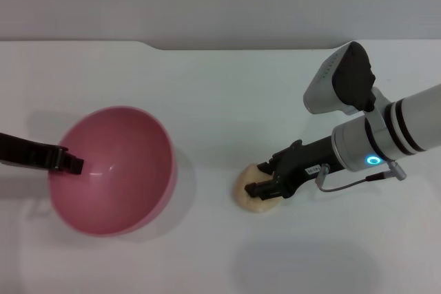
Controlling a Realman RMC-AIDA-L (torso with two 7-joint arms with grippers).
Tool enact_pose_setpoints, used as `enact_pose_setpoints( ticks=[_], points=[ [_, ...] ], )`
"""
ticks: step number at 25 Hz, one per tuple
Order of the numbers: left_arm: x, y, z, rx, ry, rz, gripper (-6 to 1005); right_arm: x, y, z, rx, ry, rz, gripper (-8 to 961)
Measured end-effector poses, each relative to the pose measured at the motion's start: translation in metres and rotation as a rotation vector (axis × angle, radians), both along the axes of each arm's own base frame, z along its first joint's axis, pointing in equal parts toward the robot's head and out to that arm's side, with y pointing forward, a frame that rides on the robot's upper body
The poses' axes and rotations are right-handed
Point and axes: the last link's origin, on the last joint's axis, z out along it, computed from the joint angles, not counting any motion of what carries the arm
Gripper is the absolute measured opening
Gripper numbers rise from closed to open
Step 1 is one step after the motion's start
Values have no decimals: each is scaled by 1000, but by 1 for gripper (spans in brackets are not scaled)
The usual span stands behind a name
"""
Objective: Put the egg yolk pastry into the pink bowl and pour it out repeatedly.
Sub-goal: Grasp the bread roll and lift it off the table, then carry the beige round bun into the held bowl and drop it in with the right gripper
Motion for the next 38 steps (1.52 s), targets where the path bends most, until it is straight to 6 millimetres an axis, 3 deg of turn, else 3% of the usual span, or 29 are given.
enact_pose_setpoints(
  ticks=[5,10,19,23,24,29,33,38],
  points=[
    [5,3,-3,-10,4,-17,-1,3,1,4,12,10,-14,498],
    [9,7,-9,-29,2,-27,-1,5,5,17,48,55,-51,405],
    [21,22,-43,-129,12,-61,-1,3,5,78,158,192,-31,285],
    [36,30,-66,-201,40,-109,-1,-15,-1,107,162,262,41,251],
    [39,31,-69,-210,44,-118,-1,-31,-6,119,142,307,100,244],
    [66,38,-91,-259,69,-196,-1,-60,-15,127,76,354,214,213],
    [86,44,-104,-264,101,-249,-2,-80,-22,109,-25,315,293,184],
    [97,46,-109,-267,101,-272,-2,-81,-27,85,-105,218,327,142]
  ],
)
